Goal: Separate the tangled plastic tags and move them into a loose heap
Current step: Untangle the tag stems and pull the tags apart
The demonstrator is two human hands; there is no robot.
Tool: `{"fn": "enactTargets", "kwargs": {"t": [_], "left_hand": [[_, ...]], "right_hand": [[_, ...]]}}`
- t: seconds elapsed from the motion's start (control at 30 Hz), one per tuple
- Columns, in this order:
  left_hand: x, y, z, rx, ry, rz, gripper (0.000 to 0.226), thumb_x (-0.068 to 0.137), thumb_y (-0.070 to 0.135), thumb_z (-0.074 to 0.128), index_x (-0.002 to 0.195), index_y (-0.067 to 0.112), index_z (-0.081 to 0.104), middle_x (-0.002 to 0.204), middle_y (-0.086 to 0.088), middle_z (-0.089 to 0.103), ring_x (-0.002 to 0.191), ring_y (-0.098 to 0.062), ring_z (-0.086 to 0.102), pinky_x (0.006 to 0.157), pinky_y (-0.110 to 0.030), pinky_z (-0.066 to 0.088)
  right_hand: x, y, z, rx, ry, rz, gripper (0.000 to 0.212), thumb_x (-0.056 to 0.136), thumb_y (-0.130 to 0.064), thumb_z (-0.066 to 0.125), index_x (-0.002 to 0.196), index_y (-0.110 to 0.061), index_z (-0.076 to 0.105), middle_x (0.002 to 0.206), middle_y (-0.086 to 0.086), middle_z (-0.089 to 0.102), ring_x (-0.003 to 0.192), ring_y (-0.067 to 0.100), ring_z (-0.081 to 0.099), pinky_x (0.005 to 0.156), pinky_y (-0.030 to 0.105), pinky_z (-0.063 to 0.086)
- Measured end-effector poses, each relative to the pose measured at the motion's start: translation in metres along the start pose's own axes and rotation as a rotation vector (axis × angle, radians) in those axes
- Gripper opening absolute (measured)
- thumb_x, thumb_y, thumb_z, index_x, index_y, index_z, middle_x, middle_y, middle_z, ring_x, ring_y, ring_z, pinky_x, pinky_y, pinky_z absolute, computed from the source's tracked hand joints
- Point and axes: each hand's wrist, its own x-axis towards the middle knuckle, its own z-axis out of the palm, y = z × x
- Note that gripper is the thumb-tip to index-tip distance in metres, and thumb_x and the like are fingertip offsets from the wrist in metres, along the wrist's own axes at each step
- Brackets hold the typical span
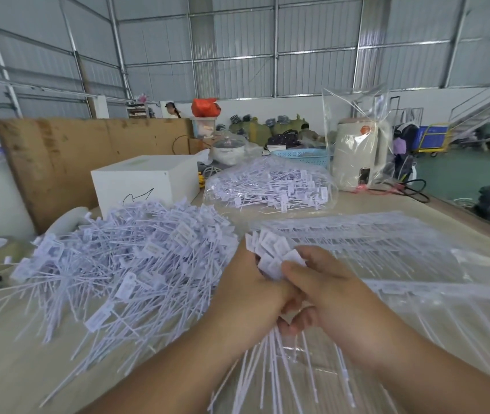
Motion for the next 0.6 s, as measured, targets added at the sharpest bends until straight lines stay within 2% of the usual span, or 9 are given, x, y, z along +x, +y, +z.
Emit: {"fn": "enactTargets", "kwargs": {"t": [0.07, 0.13, 0.2, 0.23, 0.3, 0.37, 0.43, 0.5, 0.6], "left_hand": [[0.002, -0.002, -0.003, 0.063, 0.139, 0.042, 0.021, 0.068, 0.007, 0.06, 0.089, 0.01, 0.061, 0.064, -0.005, 0.067, 0.047, -0.016, 0.06, 0.039, -0.024, 0.042], [0.007, -0.004, -0.009, 0.111, 0.261, 0.084, 0.02, 0.074, 0.001, 0.06, 0.091, 0.011, 0.057, 0.065, -0.002, 0.066, 0.047, -0.012, 0.06, 0.037, -0.023, 0.041], [0.011, -0.005, -0.015, 0.138, 0.347, 0.119, 0.023, 0.075, -0.008, 0.055, 0.092, 0.008, 0.054, 0.062, 0.0, 0.06, 0.046, -0.011, 0.056, 0.04, -0.024, 0.042], [0.013, -0.006, -0.016, 0.15, 0.375, 0.136, 0.024, 0.074, -0.008, 0.054, 0.093, 0.006, 0.054, 0.063, 0.0, 0.06, 0.048, -0.011, 0.057, 0.043, -0.024, 0.043], [0.015, -0.006, -0.015, 0.157, 0.408, 0.172, 0.025, 0.073, -0.006, 0.053, 0.094, 0.007, 0.053, 0.063, 0.006, 0.06, 0.051, -0.008, 0.057, 0.047, -0.022, 0.045], [0.016, -0.007, -0.014, 0.099, 0.444, 0.184, 0.025, 0.071, 0.0, 0.054, 0.094, 0.01, 0.052, 0.057, 0.011, 0.057, 0.048, -0.006, 0.054, 0.044, -0.02, 0.042], [0.018, -0.007, -0.015, -0.026, 0.498, 0.149, 0.026, 0.068, 0.008, 0.055, 0.093, 0.013, 0.051, 0.052, 0.01, 0.054, 0.043, -0.008, 0.05, 0.038, -0.021, 0.038], [0.02, -0.007, -0.014, -0.096, 0.502, 0.1, 0.024, 0.077, 0.006, 0.058, 0.093, 0.023, 0.052, 0.055, 0.008, 0.057, 0.043, -0.009, 0.052, 0.037, -0.023, 0.037], [0.017, -0.011, -0.006, -0.061, 0.359, 0.059, 0.028, 0.078, 0.011, 0.064, 0.091, 0.034, 0.054, 0.069, 0.009, 0.066, 0.056, -0.013, 0.065, 0.046, -0.024, 0.047]], "right_hand": [[-0.003, -0.005, 0.003, -0.02, 0.005, -0.035, 0.029, 0.085, -0.033, 0.068, 0.108, -0.021, 0.056, 0.078, -0.007, 0.07, 0.066, 0.013, 0.067, 0.057, 0.038, 0.057], [-0.004, -0.005, 0.002, -0.051, 0.041, -0.017, 0.033, 0.086, -0.027, 0.071, 0.109, -0.031, 0.048, 0.09, -0.02, 0.067, 0.079, 0.005, 0.068, 0.076, 0.037, 0.06], [-0.005, -0.004, 0.003, -0.053, 0.006, 0.088, 0.045, 0.082, -0.024, 0.075, 0.117, -0.028, 0.046, 0.099, -0.013, 0.066, 0.085, 0.007, 0.068, 0.08, 0.034, 0.059], [-0.007, -0.004, 0.007, -0.005, -0.049, 0.157, 0.048, 0.082, -0.022, 0.074, 0.122, -0.021, 0.047, 0.1, -0.004, 0.066, 0.082, 0.013, 0.069, 0.076, 0.036, 0.059], [-0.01, -0.005, 0.015, 0.21, -0.189, 0.252, 0.033, 0.091, -0.011, 0.062, 0.122, -0.009, 0.053, 0.094, 0.011, 0.066, 0.07, 0.021, 0.067, 0.062, 0.034, 0.055], [-0.012, -0.003, 0.018, 0.325, -0.297, 0.248, 0.026, 0.092, -0.006, 0.057, 0.117, 0.003, 0.059, 0.092, 0.021, 0.063, 0.071, 0.029, 0.063, 0.067, 0.038, 0.052], [-0.014, -0.001, 0.018, 0.374, -0.383, 0.251, 0.032, 0.081, -0.008, 0.065, 0.109, 0.007, 0.063, 0.088, 0.023, 0.064, 0.073, 0.031, 0.062, 0.069, 0.04, 0.05], [-0.017, -0.001, 0.02, 0.341, -0.473, 0.281, 0.032, 0.071, -0.011, 0.068, 0.101, 0.002, 0.069, 0.084, 0.02, 0.067, 0.064, 0.028, 0.064, 0.058, 0.034, 0.053], [-0.015, 0.003, 0.017, 0.166, -0.396, 0.29, 0.023, 0.06, -0.008, 0.067, 0.08, -0.005, 0.076, 0.06, 0.012, 0.061, 0.043, 0.018, 0.056, 0.042, 0.021, 0.044]]}}
